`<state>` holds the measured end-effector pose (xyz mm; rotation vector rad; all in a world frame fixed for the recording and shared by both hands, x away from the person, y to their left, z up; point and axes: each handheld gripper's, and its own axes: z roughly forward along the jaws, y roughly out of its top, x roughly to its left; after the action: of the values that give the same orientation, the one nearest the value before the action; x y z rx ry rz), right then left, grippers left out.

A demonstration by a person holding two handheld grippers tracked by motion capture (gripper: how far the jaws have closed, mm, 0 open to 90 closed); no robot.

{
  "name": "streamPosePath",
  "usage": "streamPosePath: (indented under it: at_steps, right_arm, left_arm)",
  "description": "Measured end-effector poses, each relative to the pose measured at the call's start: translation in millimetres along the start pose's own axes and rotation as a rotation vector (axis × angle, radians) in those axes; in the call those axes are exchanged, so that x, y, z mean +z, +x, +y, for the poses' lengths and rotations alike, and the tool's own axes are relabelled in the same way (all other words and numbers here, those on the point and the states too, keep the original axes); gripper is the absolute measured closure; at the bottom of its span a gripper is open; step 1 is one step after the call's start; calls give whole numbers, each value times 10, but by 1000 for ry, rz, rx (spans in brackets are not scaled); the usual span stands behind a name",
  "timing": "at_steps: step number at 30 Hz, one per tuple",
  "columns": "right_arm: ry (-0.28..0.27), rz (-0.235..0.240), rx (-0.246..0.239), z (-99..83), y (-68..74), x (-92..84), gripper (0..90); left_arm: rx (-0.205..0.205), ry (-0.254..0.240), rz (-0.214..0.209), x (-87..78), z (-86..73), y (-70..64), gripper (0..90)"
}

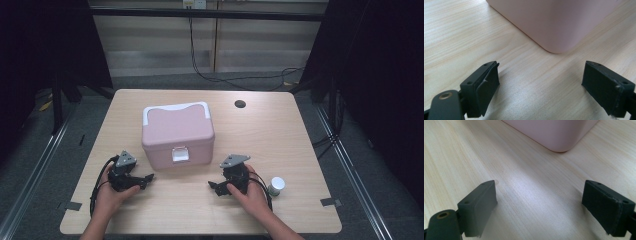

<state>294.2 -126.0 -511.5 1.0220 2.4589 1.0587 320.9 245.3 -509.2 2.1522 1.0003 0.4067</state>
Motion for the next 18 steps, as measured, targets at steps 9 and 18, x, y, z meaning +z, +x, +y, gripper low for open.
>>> streamPosePath:
  at_steps: [9, 18]
  right_arm:
    - [0, 0, 1, 0, 0, 0, 116]
    - [2, 48, 22, 38, -31, -12, 134]
  left_arm:
    - [-42, -19, 30, -16, -15, -8, 188]
    - [-248, 38, 10, -281, 66, 284, 347]
